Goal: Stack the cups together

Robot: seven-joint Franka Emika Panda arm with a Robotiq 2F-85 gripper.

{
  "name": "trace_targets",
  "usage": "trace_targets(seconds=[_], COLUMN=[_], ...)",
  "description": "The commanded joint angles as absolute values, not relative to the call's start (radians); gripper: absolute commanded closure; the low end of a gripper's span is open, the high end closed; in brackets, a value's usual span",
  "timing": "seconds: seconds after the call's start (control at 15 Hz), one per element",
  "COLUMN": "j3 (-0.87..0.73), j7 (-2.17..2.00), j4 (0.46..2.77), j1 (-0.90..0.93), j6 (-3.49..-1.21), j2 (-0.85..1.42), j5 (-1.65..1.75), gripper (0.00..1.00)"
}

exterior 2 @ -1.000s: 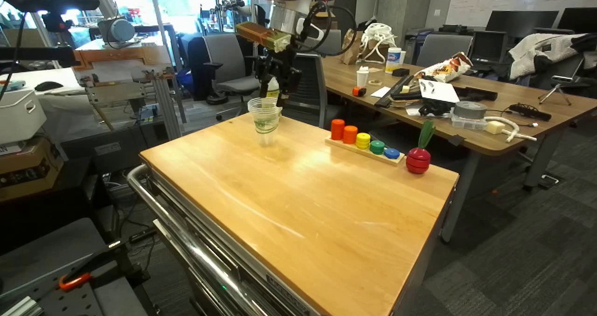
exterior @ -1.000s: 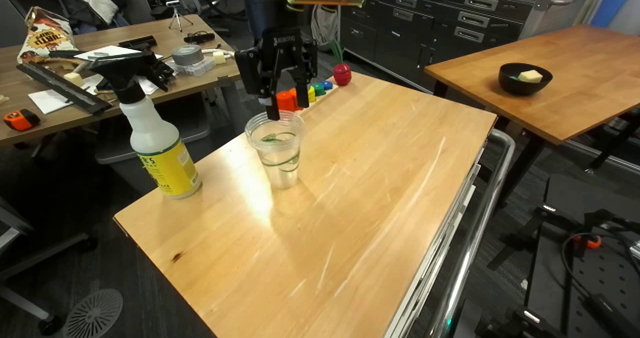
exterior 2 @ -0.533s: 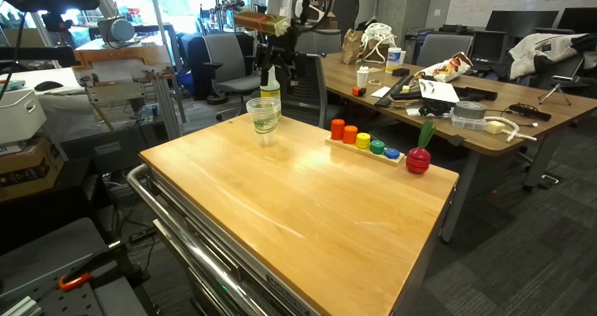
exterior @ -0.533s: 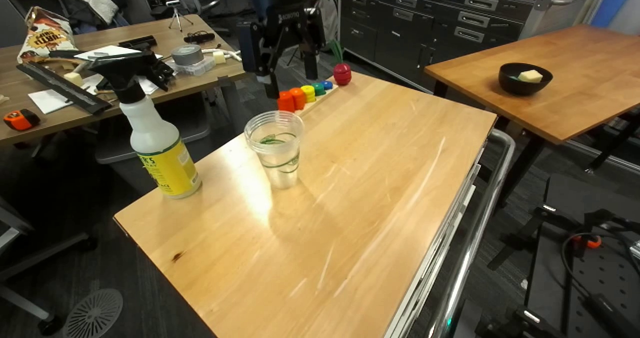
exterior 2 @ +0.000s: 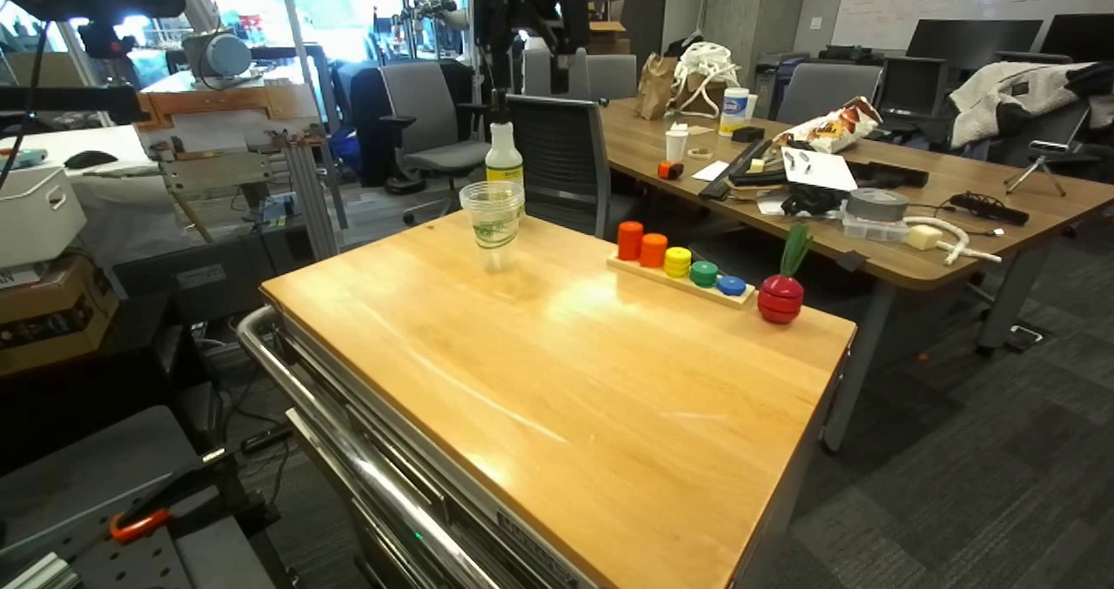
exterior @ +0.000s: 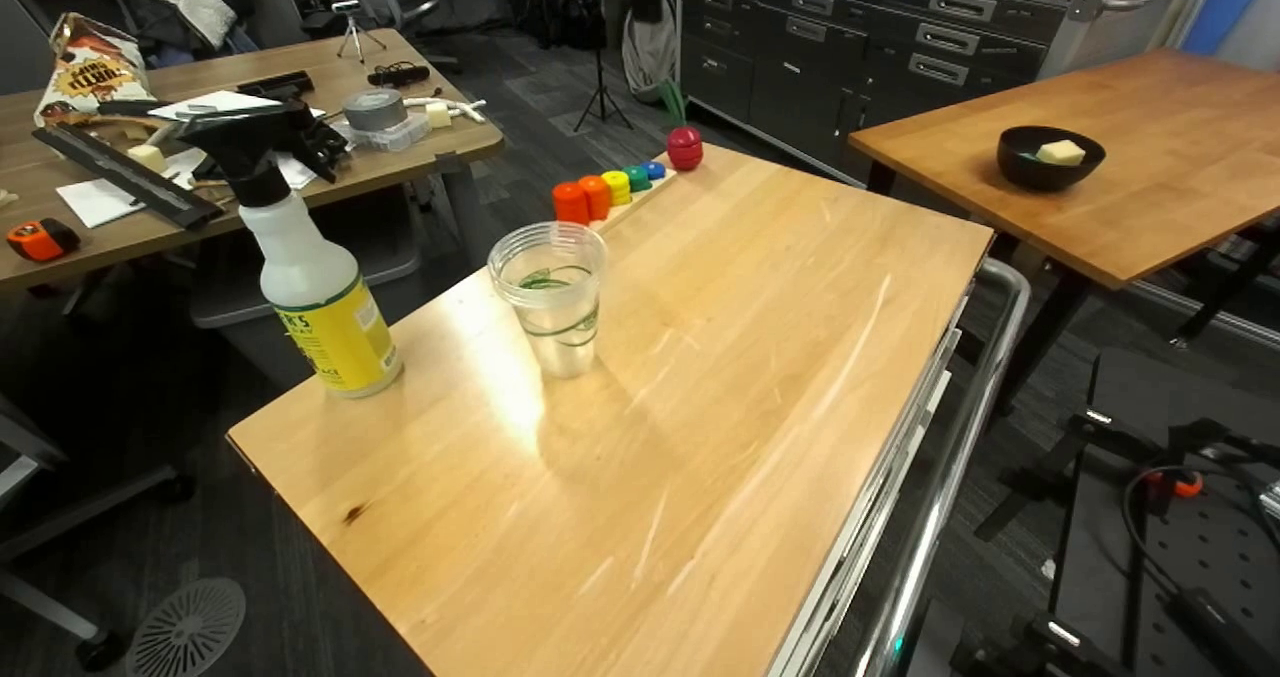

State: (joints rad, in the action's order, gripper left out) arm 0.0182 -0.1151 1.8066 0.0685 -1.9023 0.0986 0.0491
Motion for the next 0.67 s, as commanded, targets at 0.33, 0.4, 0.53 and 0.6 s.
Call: trace_targets(seconds=[0.33, 0.4, 0.53, 0.6], j3=[-0.031, -0.036, -0.038, -0.036], j7=[-0.102, -0.098, -0.097, -0.097], j4=[2.071, 2.1, 2.125, 2.129], j1=[-0.025, -0.032, -0.034, -0.034], j6=[-1.95, -1.957, -1.967, -1.97], j2=[-0.161, -0.184, -0.204, -0.205], j5=[0.098, 0.098, 0.098, 0.098], gripper=[0.0, 0.0, 0.0, 0.0])
